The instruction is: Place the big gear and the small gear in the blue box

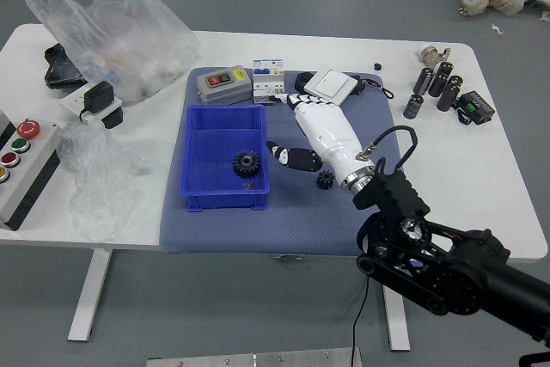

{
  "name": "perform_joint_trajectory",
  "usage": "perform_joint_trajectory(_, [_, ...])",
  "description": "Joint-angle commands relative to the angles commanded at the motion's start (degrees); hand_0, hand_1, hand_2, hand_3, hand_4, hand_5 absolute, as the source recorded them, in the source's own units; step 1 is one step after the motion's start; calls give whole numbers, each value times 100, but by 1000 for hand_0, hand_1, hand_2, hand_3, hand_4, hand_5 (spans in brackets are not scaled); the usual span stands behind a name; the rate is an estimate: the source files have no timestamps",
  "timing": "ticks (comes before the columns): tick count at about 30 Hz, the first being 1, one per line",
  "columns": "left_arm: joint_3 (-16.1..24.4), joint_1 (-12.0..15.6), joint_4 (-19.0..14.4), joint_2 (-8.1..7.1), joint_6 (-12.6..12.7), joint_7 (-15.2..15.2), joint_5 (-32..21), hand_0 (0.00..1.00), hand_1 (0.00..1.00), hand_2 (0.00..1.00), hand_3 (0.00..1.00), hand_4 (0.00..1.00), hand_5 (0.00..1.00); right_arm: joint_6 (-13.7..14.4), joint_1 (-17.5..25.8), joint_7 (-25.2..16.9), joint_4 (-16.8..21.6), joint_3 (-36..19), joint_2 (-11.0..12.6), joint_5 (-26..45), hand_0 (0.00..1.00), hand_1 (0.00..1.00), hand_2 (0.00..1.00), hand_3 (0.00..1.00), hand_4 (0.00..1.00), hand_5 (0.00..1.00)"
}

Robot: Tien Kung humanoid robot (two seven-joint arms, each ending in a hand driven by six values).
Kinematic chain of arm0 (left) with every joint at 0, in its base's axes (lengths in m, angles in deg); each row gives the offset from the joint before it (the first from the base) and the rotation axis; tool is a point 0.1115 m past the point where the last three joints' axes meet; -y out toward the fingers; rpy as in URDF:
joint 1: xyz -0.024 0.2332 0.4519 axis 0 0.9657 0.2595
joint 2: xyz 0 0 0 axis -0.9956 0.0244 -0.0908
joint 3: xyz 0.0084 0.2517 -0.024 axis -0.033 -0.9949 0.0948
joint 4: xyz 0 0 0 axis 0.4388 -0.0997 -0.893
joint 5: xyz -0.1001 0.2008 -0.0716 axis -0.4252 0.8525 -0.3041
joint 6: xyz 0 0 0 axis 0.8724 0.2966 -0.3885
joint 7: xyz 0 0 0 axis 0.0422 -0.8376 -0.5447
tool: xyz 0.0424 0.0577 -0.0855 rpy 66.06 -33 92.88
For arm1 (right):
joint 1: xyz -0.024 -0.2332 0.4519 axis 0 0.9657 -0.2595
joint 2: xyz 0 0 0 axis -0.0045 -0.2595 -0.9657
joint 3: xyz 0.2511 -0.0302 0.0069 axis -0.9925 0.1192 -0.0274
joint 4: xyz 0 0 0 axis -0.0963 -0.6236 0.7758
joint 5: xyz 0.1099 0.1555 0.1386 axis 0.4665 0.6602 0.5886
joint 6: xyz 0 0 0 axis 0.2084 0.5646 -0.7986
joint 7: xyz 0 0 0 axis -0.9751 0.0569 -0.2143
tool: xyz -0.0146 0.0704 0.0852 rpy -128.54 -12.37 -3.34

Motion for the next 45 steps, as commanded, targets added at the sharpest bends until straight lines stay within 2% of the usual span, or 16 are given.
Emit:
perform_joint_trajectory(5, [3, 11, 0, 7, 1, 16, 3, 639, 612, 599, 649, 639, 316, 110, 607, -48, -10, -385, 132, 375, 672, 709, 747, 776, 753, 246])
perform_joint_trajectory(8, [13, 18, 0, 16, -3, 16, 23, 639, 612, 599, 649, 639, 316, 86, 797, -114, -115, -380, 170, 574, 672, 709, 747, 776, 753, 246])
perform_joint_trajectory(10, [19, 20, 0, 18, -5, 15, 35, 639, 612, 599, 649, 639, 316, 69, 810, -140, -179, -323, 184, 639, 672, 709, 747, 776, 753, 246])
perform_joint_trajectory(11, [19, 18, 0, 17, -5, 15, 38, 639, 615, 599, 649, 639, 314, 61, 787, -152, -223, -261, 187, 669, 667, 702, 737, 769, 801, 273])
perform_joint_trajectory(16, [0, 3, 0, 11, -5, 17, 35, 639, 615, 599, 649, 639, 314, -42, 586, -166, -431, 95, 134, 695, 667, 702, 737, 769, 801, 273])
perform_joint_trajectory(17, [-9, -1, 0, 12, -5, 19, 29, 639, 614, 599, 649, 639, 317, -58, 551, -157, -468, 137, 118, 675, 669, 697, 723, 763, 763, 237])
perform_joint_trajectory(22, [-48, -8, 0, 18, -7, 23, 1, 639, 614, 599, 649, 639, 317, -84, 449, -96, -629, 271, 49, 590, 669, 697, 723, 763, 763, 237])
perform_joint_trajectory(23, [-49, -6, 0, 18, -7, 22, 0, 639, 614, 599, 649, 638, 315, -85, 445, -80, -652, 283, 41, 571, 655, 650, 585, 661, 620, 199])
perform_joint_trajectory(28, [-38, 0, 0, 9, -6, 15, 10, 639, 614, 599, 649, 638, 315, -60, 441, -16, -703, 310, 24, 459, 655, 650, 585, 661, 620, 199])
perform_joint_trajectory(29, [-38, -1, 0, 8, -6, 16, 11, 639, 614, 600, 649, 638, 315, -50, 442, 2, -705, 312, 22, 415, 622, 592, 462, 583, 526, 2])
perform_joint_trajectory(34, [-62, -14, 0, 9, -8, 27, -7, 639, 614, 600, 649, 638, 315, -13, 444, 68, -711, 322, 14, 254, 622, 592, 462, 583, 526, 2])
perform_joint_trajectory(35, [-66, -16, 0, 10, -8, 28, -9, 639, 614, 599, 648, 638, 315, -6, 445, 76, -710, 323, 13, 233, 629, 576, 425, 537, 447, 2])
perform_joint_trajectory(45, [-82, -22, 0, 3, -4, 33, -28, 639, 614, 600, 649, 638, 315, 114, 391, 91, -652, 337, 41, 77, 630, 574, 419, 531, 438, 2])
